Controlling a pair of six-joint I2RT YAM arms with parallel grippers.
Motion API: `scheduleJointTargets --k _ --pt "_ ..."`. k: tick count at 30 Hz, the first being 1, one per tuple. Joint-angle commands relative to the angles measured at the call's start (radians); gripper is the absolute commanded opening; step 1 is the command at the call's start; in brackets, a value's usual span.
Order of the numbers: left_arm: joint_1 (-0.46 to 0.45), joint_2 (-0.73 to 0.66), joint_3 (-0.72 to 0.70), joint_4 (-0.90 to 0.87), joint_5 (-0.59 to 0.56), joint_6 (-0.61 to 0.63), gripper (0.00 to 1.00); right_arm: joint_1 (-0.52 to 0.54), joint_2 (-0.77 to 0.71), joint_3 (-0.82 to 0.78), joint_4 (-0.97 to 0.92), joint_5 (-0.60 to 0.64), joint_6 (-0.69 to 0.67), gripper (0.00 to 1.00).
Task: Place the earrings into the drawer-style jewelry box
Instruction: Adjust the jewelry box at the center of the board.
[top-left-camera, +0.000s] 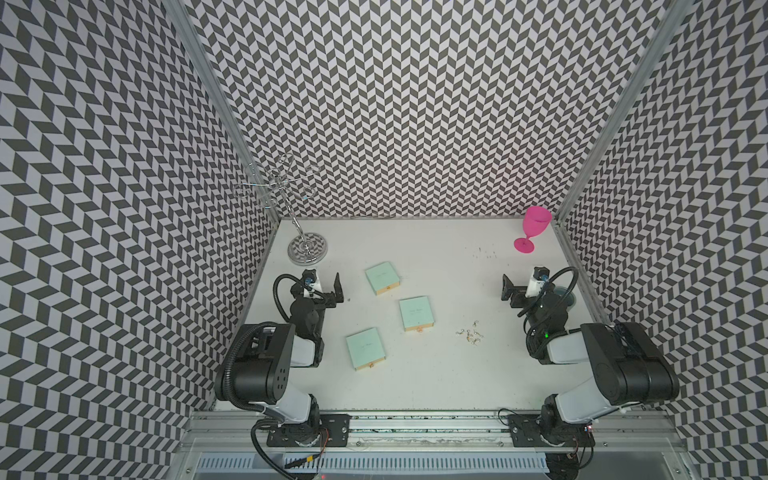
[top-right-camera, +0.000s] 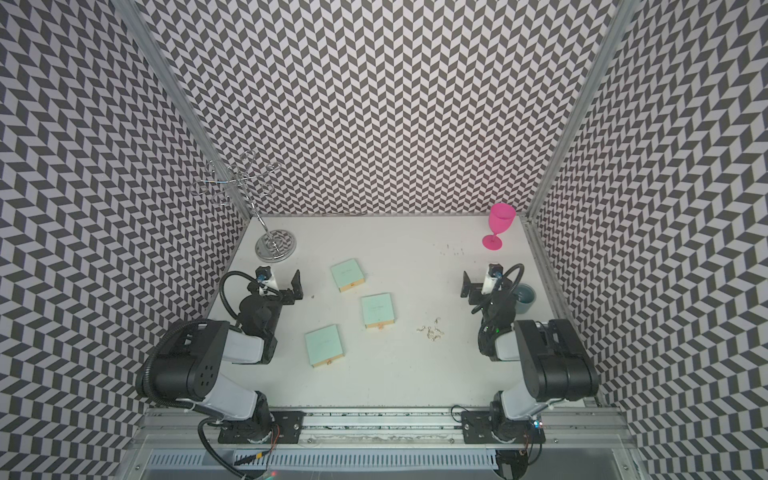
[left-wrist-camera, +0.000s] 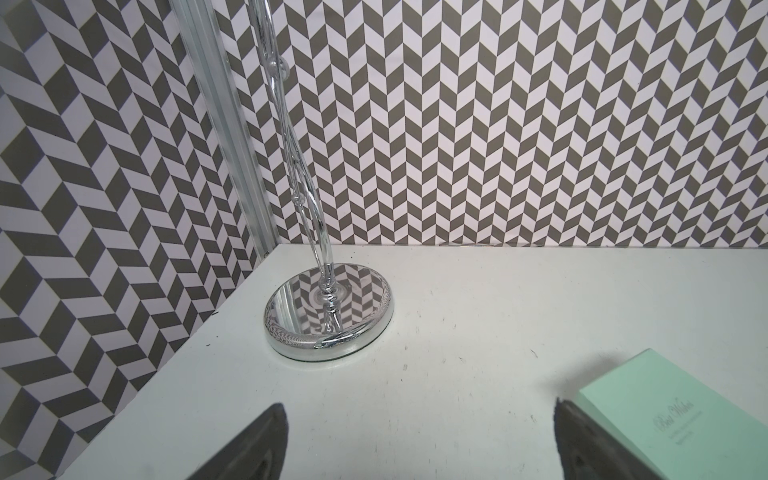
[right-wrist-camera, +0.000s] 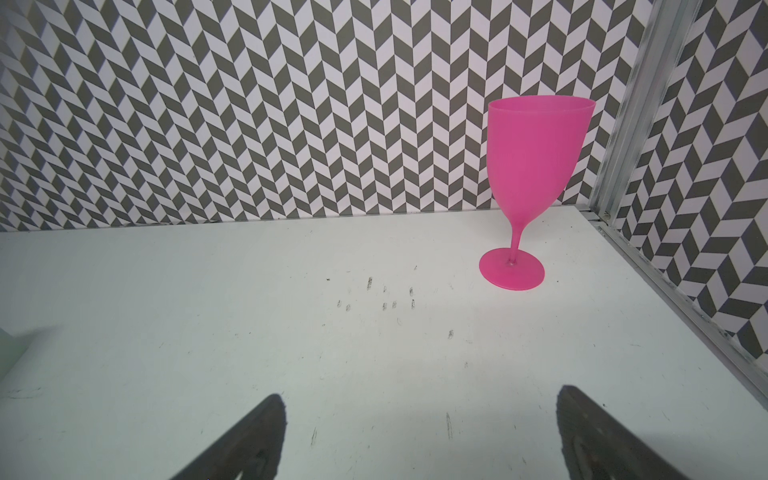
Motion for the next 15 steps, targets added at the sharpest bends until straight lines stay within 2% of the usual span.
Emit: scheduleJointTargets --k 1,15 --pt "-0.003 -0.003 0.01 -0.002 -0.008 -0.009 1.0 0.006 -0.008 0.006 0.074 0.0 -0.014 0.99" --pt "-0.01 -0.022 0.019 -0.026 0.021 0.014 1.0 -0.002 -0.01 0.0 0.082 -0.001 0.005 1.0"
